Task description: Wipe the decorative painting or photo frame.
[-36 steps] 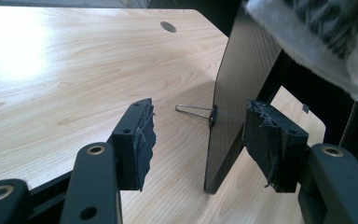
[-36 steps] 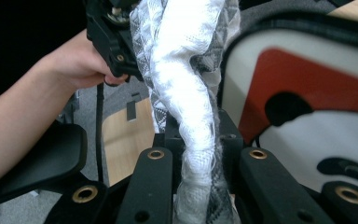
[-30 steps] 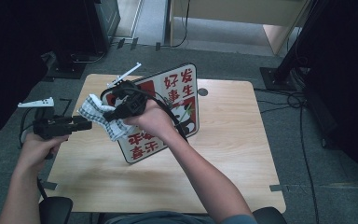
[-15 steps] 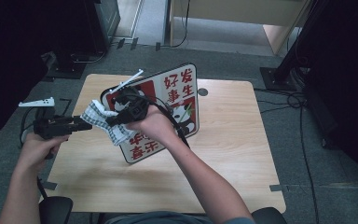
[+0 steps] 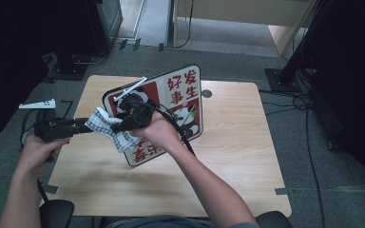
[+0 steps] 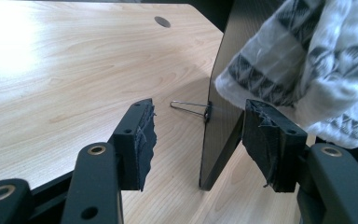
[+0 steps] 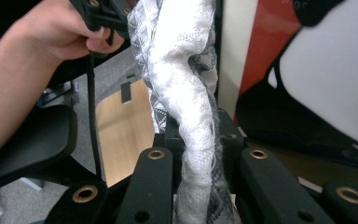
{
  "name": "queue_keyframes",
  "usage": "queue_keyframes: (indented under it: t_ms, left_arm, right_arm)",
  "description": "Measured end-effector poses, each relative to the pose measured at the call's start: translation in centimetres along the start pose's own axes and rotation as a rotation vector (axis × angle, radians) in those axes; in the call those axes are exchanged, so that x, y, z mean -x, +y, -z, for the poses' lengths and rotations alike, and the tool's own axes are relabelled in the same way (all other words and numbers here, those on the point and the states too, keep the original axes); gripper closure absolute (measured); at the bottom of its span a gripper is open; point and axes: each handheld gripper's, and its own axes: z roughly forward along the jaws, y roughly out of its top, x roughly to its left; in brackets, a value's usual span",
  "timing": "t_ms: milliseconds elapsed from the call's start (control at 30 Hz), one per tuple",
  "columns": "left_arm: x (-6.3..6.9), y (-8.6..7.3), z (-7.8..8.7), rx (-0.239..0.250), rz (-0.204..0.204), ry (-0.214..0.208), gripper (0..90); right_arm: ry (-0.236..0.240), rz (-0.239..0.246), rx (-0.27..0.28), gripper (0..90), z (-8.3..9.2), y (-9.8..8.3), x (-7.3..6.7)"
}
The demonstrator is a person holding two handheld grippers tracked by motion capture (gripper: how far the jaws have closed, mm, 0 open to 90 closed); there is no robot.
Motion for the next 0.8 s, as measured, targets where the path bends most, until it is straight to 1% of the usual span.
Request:
queue_keyframes:
  t_ms: [67, 167, 400, 800]
  left_arm:
    - [0.0, 0.0, 0.0, 0.001, 0.0, 0.001, 43.6]
    - [0.0, 0.0, 0.1, 0.009, 0.014, -0.011, 45.5]
    - [0.0, 0.1, 0.1, 0.011, 0.015, -0.011, 46.2]
    - [0.1, 0.1, 0.2, 0.005, -0.008, -0.001, 46.3]
  right_arm:
    - [0.001, -0.005, -0.002, 81.0, -0.1, -0.2, 0.2]
    - [-0.002, -0.005, -0.005, 81.0, -0.3, -0.6, 0.3]
    - [0.002, -0.013, -0.019, 81.0, -0.6, -1.2, 0.3]
    - [0.007, -0.027, -0.033, 81.0, -1.7, -2.9, 0.7]
